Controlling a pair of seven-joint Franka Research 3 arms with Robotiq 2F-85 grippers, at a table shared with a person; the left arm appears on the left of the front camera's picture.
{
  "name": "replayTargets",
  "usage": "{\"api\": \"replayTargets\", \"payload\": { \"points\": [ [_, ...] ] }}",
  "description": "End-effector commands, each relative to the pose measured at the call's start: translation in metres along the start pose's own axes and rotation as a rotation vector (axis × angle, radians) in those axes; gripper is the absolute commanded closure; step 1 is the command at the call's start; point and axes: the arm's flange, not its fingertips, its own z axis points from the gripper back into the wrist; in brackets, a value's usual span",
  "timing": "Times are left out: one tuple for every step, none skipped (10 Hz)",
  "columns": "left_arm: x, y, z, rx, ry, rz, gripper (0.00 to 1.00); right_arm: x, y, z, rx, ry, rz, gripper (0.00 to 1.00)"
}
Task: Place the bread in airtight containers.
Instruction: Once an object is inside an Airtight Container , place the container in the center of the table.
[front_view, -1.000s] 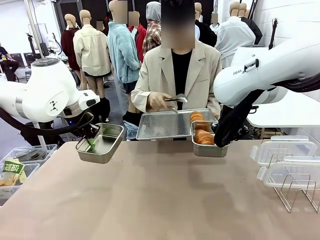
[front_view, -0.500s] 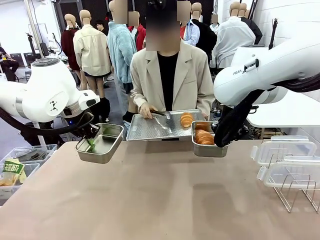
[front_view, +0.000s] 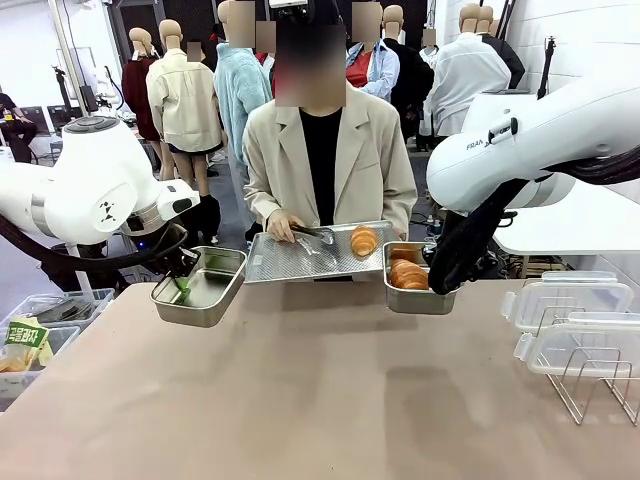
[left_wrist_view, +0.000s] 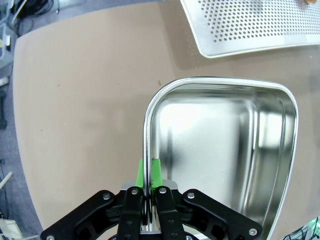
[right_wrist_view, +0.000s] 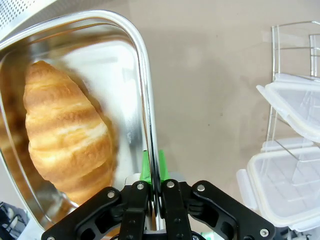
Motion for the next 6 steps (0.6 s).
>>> {"api": "replayTargets", "payload": {
  "points": [
    [-0.0017,0.0024,0.0035,0.001,-0.018,-0.013,1.00,-0.0032,-0.0020,0.0019,0.007,-0.016,0.012,1.00],
    [-0.0017,0.0024,0.0035,0.001,-0.018,-0.013,1.00,-0.0032,-0.0020,0.0019,0.007,-0.016,0.012,1.00],
    [-0.0017,0.0024,0.0035,0.001,-0.018,-0.013,1.00,-0.0032,-0.0020,0.0019,0.007,-0.016,0.012,1.00],
    [-0.0017,0.0024,0.0035,0.001,-0.018,-0.013,1.00,-0.0032,-0.0020,0.0019,0.007,-0.016,0.012,1.00],
    [-0.0017,0.0024,0.0035,0.001,-0.018,-0.013,1.00,-0.0032,-0.0020,0.0019,0.007,-0.016,0.012,1.00],
    [-0.0017,0.0024,0.0035,0.001,-0.018,-0.013,1.00,-0.0032,-0.0020,0.0019,0.007,-0.016,0.012,1.00]
  ]
}}
